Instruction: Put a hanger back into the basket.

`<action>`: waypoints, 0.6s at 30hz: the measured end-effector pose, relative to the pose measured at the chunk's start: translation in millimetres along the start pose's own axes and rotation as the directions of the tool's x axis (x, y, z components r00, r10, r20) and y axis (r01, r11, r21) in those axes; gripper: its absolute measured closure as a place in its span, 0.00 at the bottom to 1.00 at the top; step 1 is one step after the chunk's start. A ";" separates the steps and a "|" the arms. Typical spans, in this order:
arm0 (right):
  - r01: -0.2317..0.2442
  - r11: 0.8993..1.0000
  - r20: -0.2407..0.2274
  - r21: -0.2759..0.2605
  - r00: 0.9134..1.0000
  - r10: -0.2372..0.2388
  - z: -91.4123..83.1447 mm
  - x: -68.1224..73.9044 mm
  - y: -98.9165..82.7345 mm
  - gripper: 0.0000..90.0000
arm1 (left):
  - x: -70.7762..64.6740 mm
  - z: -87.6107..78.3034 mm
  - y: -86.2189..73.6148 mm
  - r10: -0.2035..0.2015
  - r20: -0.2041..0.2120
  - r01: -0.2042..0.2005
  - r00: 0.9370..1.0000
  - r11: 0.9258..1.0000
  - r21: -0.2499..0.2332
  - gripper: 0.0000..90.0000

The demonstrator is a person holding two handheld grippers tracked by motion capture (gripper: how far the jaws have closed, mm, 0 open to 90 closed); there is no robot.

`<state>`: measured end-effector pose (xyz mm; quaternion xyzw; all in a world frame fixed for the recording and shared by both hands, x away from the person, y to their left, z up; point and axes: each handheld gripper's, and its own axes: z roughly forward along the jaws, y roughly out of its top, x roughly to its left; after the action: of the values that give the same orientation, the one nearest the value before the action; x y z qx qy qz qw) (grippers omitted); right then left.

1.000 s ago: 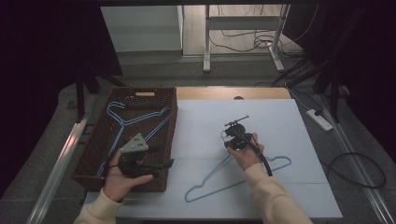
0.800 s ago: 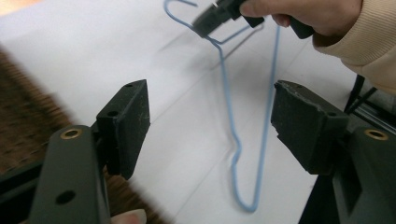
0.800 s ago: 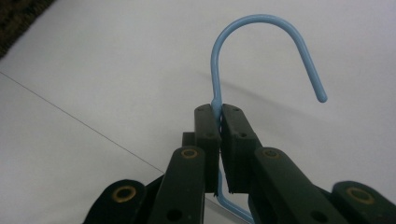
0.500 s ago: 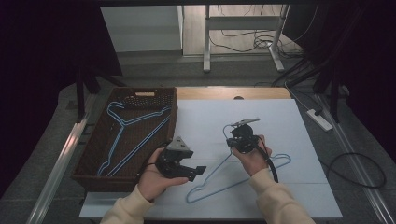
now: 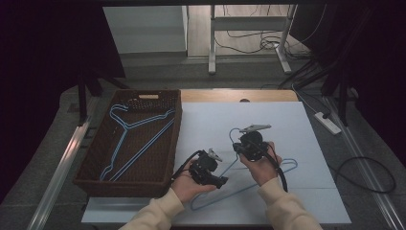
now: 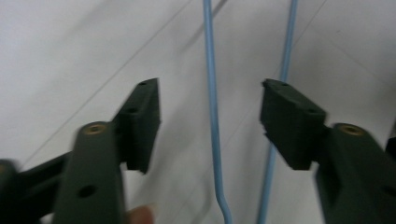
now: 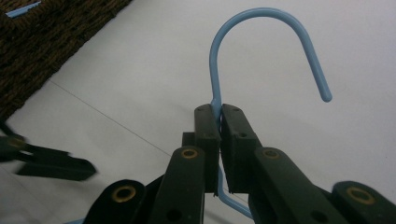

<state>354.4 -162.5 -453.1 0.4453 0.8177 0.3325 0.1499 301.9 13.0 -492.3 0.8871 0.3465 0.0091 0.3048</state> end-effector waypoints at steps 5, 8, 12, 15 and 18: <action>-0.007 1.000 -0.008 -0.014 1.000 0.006 -4.0 -0.9 -0.5 0.96 | 4.6 8.0 0.3 -0.014 0.040 0.014 0.999 1.000 0.007 0.71; -0.014 1.000 -0.015 -0.026 1.000 0.013 -7.0 -2.1 -1.3 0.96 | 7.5 6.1 -0.9 -0.028 0.075 0.028 0.997 1.000 -0.011 0.87; -0.027 0.999 -0.037 -0.046 0.999 0.026 -11.4 -4.7 -2.4 0.95 | 7.7 4.6 -2.0 -0.041 0.088 0.044 0.995 0.998 -0.036 0.96; -0.034 0.997 -0.063 -0.074 0.998 0.029 -15.6 -7.7 -2.9 0.88 | 7.8 3.5 -1.9 -0.052 0.093 0.057 0.994 0.997 -0.050 0.96; -0.041 0.992 -0.088 -0.118 0.996 0.031 -21.2 -10.6 -2.7 0.77 | 8.2 0.0 -1.2 -0.072 0.112 0.081 0.991 0.993 -0.082 0.96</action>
<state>347.1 -181.0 -440.0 0.4354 0.7939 0.4023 0.1348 307.5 18.8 -494.6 0.8584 0.3624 -0.0359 0.3613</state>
